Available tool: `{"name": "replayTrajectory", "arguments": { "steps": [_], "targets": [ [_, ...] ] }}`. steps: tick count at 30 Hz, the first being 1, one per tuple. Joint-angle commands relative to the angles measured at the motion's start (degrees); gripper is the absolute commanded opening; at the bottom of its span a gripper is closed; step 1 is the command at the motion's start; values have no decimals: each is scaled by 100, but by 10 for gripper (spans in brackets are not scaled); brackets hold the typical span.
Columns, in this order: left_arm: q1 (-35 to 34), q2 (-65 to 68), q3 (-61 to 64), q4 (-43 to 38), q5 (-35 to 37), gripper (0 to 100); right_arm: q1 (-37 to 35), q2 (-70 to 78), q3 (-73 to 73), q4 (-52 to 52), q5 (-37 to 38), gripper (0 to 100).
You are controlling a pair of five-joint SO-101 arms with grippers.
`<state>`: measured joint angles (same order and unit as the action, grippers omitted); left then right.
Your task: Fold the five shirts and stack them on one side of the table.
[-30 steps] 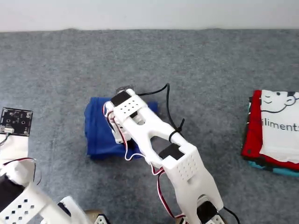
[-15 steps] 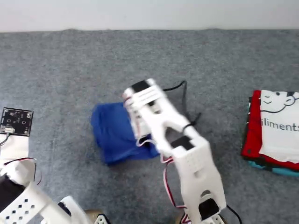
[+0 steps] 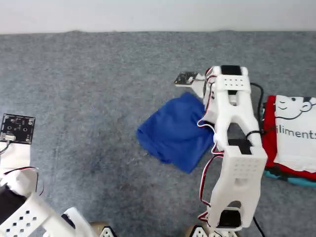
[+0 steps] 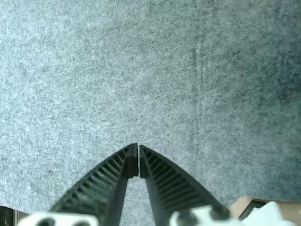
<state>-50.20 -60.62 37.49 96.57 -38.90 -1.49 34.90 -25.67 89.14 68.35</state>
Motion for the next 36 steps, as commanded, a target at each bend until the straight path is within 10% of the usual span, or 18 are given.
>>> {"name": "replayTrajectory", "arguments": {
  "steps": [1, 7, 13, 24, 36],
  "targets": [
    [44, -70, -57, -114, -44, 15, -101, -382, -290, -462, 598, 9],
    [44, -70, -22, -105, -44, 15, -444, -444, -360, -699, 501, 58],
    [44, -70, -22, -105, -44, 15, -462, -989, -360, -673, -1424, 217],
    [35, -70, -22, -105, -44, 15, -1631, -1701, -316, 1174, -4818, 113],
    [9, -70, -22, -105, -44, 15, -3415, 259, -352, 198, -6558, 9]
  ]
}}
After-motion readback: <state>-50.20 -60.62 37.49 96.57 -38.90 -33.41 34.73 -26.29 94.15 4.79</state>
